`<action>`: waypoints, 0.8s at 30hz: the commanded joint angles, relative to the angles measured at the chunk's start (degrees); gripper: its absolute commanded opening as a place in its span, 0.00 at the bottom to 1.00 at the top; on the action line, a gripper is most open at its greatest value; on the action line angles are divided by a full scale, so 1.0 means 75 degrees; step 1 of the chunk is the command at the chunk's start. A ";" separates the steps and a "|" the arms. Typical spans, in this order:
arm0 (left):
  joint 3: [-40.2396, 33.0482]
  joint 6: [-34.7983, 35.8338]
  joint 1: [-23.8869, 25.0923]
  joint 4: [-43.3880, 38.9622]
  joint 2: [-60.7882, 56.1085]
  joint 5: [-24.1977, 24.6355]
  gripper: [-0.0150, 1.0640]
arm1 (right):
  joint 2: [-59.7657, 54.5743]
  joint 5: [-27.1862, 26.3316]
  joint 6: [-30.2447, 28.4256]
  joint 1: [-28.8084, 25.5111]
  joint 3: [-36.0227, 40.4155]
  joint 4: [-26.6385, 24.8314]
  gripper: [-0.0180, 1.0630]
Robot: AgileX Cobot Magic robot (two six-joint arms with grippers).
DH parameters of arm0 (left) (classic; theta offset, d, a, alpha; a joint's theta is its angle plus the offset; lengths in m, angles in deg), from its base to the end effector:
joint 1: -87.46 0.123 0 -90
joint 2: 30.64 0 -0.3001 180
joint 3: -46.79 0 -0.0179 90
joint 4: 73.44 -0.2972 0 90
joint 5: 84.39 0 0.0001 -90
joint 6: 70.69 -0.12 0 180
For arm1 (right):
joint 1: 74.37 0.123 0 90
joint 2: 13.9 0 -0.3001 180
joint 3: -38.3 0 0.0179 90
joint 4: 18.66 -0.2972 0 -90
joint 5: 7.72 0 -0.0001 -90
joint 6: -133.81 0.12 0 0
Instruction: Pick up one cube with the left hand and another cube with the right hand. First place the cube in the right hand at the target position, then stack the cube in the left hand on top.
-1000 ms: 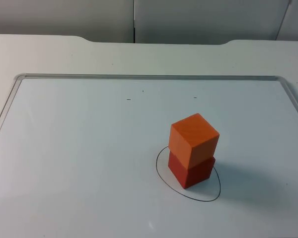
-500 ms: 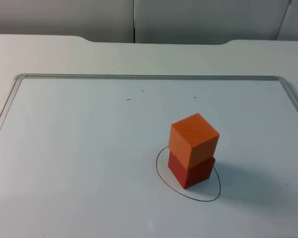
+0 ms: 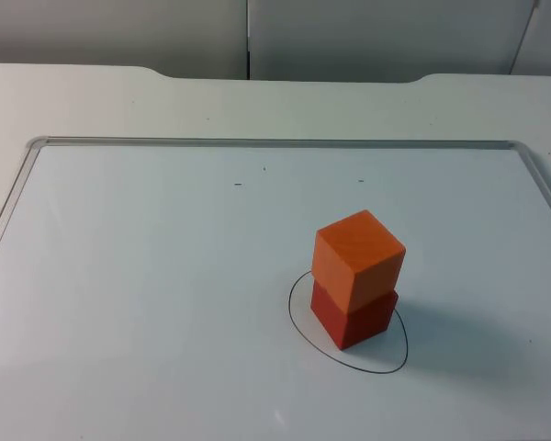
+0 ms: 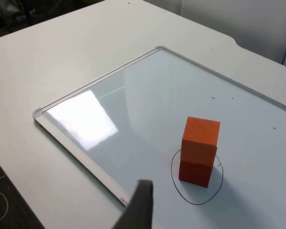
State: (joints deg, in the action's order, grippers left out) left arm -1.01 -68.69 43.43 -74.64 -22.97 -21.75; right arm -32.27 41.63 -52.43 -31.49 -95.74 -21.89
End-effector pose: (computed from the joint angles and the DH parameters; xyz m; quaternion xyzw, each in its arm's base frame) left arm 0.0325 -0.0283 0.2897 0.3069 0.8008 -0.1914 0.4773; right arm 0.0589 0.0617 0.3143 -0.3445 0.7626 0.1984 0.5103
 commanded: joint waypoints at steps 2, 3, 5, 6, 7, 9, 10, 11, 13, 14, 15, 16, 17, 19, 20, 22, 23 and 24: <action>-0.0056 -0.0084 -0.0022 0.0063 -0.0037 -0.0098 0.93 | 0.0054 -0.0018 0.0019 0.0031 0.0037 -0.0028 0.78; -0.0056 -0.0113 -0.0022 0.0083 -0.0037 -0.0098 0.93 | 0.0054 -0.0050 0.0019 0.0031 0.0037 -0.0028 0.78; -0.0056 -0.0189 -0.0022 0.0118 -0.0037 -0.0098 0.93 | 0.0102 -0.0167 0.0019 0.0031 0.0037 -0.0028 0.78; -0.0056 -0.0189 -0.0022 0.0118 -0.0037 -0.0098 0.93 | 0.0102 -0.0167 0.0019 0.0031 0.0037 -0.0028 0.78; -0.0056 -0.0189 -0.0022 0.0118 -0.0037 -0.0098 0.93 | 0.0177 -0.0201 0.0019 0.0031 0.0037 -0.0028 0.78; -0.0056 -0.0189 -0.0022 0.0118 -0.0037 -0.0098 0.93 | 0.0456 -0.0168 0.0019 0.0031 0.0037 -0.0028 0.78; -0.0056 -0.0189 -0.0022 0.0118 -0.0037 -0.0098 0.93 | 0.0605 -0.0074 0.0019 0.0031 0.0037 -0.0028 0.78; -0.0056 -0.0189 -0.0022 0.0118 -0.0037 -0.0098 0.93 | 0.0605 -0.0074 0.0019 0.0031 0.0037 -0.0028 0.78; -0.0056 -0.0189 -0.0022 0.0118 -0.0037 -0.0098 0.93 | 0.1103 0.0269 0.0138 0.0031 0.0037 -0.0013 0.78; -0.0056 -0.0189 -0.0022 0.0118 -0.0037 -0.0098 0.93 | 0.1266 0.0426 0.0180 0.0031 0.0037 -0.0013 0.78; -0.0056 -0.0189 -0.0022 0.0118 -0.0037 -0.0098 0.93 | 0.1266 0.0426 0.0180 0.0031 0.0037 -0.0013 0.78; -0.0056 -0.0189 -0.0022 0.0118 -0.0037 -0.0098 0.93 | 0.1460 0.0552 0.0212 0.0031 0.0037 -0.0013 0.78; -0.0056 -0.0189 -0.0022 0.0118 -0.0037 -0.0098 0.93 | 0.1463 0.0706 0.0232 0.0031 0.0037 -0.0013 0.78; -0.0056 -0.0189 -0.0022 0.0116 -0.0037 -0.0113 0.93 | 0.1463 0.1052 0.0400 0.0031 0.0022 0.0010 0.78; -0.0056 -0.0189 -0.0022 0.0116 -0.0037 -0.0113 0.93 | 0.1463 0.1052 0.0400 0.0031 0.0022 0.0010 0.78; -0.0056 -0.0191 -0.0022 0.0116 -0.0037 -0.0113 0.93 | 0.1463 0.1269 0.0417 0.0042 0.0118 0.0063 0.78; -0.0056 -0.0191 -0.0022 0.0116 -0.0037 -0.0113 0.93 | 0.1463 0.1329 0.0436 0.0042 0.0130 0.0115 0.78; -0.0056 -0.0205 -0.0022 0.0116 -0.0037 -0.0113 0.93 | 0.1463 0.1350 0.0471 0.0042 0.0130 0.0190 0.78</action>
State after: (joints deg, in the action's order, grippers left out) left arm -1.01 -70.08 43.43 -74.30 -22.97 -21.75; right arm -21.47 50.94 -49.58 -31.40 -95.16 -21.67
